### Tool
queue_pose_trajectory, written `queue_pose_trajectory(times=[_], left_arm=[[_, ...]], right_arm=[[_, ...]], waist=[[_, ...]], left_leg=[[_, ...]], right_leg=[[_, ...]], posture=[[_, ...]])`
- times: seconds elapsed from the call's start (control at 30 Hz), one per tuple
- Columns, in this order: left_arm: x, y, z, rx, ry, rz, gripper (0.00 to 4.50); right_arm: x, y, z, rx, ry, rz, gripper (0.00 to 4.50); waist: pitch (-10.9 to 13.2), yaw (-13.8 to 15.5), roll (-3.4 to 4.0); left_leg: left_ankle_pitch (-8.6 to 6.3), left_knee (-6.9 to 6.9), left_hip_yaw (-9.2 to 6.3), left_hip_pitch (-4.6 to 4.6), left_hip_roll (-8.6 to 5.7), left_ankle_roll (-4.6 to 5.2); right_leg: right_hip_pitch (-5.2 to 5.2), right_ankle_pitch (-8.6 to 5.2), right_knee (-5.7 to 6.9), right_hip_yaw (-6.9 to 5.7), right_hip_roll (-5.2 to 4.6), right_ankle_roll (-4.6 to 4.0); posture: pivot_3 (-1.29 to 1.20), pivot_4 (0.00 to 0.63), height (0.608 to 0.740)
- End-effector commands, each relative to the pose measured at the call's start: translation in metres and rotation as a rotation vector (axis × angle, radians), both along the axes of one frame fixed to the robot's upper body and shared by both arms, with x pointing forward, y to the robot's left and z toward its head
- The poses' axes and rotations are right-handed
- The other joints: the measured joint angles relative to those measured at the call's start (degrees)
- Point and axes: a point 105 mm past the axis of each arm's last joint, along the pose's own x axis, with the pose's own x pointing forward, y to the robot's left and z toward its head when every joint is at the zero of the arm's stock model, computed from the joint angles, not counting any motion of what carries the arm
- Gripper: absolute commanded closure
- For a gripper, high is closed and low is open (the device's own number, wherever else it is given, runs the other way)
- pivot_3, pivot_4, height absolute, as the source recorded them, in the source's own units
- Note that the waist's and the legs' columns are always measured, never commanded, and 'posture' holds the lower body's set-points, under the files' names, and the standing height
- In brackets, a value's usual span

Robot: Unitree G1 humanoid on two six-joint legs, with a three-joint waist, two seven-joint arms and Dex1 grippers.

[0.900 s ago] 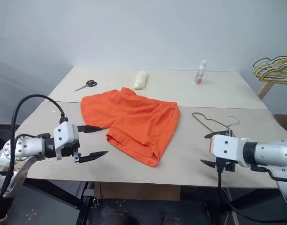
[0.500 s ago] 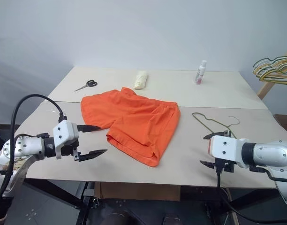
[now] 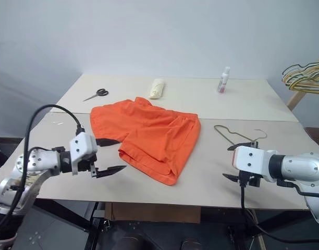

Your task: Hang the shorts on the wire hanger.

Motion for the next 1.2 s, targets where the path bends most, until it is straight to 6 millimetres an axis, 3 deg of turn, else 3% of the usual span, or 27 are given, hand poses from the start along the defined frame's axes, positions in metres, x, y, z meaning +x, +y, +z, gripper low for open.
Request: queue_pose_trajectory(times=[0.03,0.23,0.37,0.6,0.9,1.03,1.2], left_arm=[[-0.008,-0.025,-0.004,-0.036,0.022,-0.086,0.0],[-0.005,-0.079,-0.023,-0.075,0.095,-0.132,0.0],[0.006,-0.105,-0.029,-0.092,0.1,-0.062,0.0],[0.012,-0.126,-0.046,-0.003,0.109,0.029,0.0],[0.026,-0.127,-0.069,0.11,0.096,0.176,0.0],[0.026,-0.126,-0.072,0.115,0.126,0.18,0.89],[0.025,-0.125,-0.079,0.133,0.157,0.188,2.64]], right_arm=[[-0.001,0.004,0.012,0.007,-0.066,-0.011,0.03],[-0.005,0.006,0.006,0.024,-0.085,-0.054,0.03],[-0.007,0.007,0.007,0.03,-0.104,-0.077,0.03],[-0.006,0.011,0.005,0.04,-0.124,-0.093,0.03],[-0.002,0.012,0.004,0.044,-0.131,-0.089,0.03],[0.0,0.011,0.003,0.039,-0.13,-0.087,0.0],[0.003,0.011,0.003,0.032,-0.128,-0.081,0.0]], waist=[[0.0,-0.1,0.01],[-0.2,-0.3,-0.03],[-0.3,-1.4,0.03],[-0.5,-3.3,0.09],[-0.6,-3.2,0.23],[-0.7,-3.1,0.24],[-0.7,-3.1,0.27]], left_leg=[[0.0,0.0,0.0,0.0,0.0,0.0],[0.0,0.05,0.0,0.01,-0.04,0.0],[0.0,0.06,0.0,0.01,-0.06,0.0],[0.0,0.06,0.06,0.14,-0.08,0.01],[-0.01,0.06,0.06,0.15,-0.07,0.02],[-0.01,0.06,0.05,0.15,-0.09,0.02],[-0.01,0.06,0.05,0.15,-0.08,0.02]], right_leg=[[0.0,0.0,0.01,0.0,0.0,0.0],[0.06,0.02,0.01,0.01,0.01,0.02],[0.07,0.02,0.0,0.03,0.02,0.02],[0.15,0.02,0.01,0.15,0.06,0.03],[0.16,0.02,0.0,0.15,0.07,0.04],[0.16,0.02,-0.01,0.15,0.06,0.04],[0.16,0.02,0.0,0.15,0.06,0.04]], posture=[[0.05,0.0,0.74],[0.0,0.0,0.74],[-0.02,0.0,0.74],[-0.04,0.0,0.74],[-0.02,0.0,0.74],[-0.01,0.0,0.74],[-0.01,0.0,0.74]])
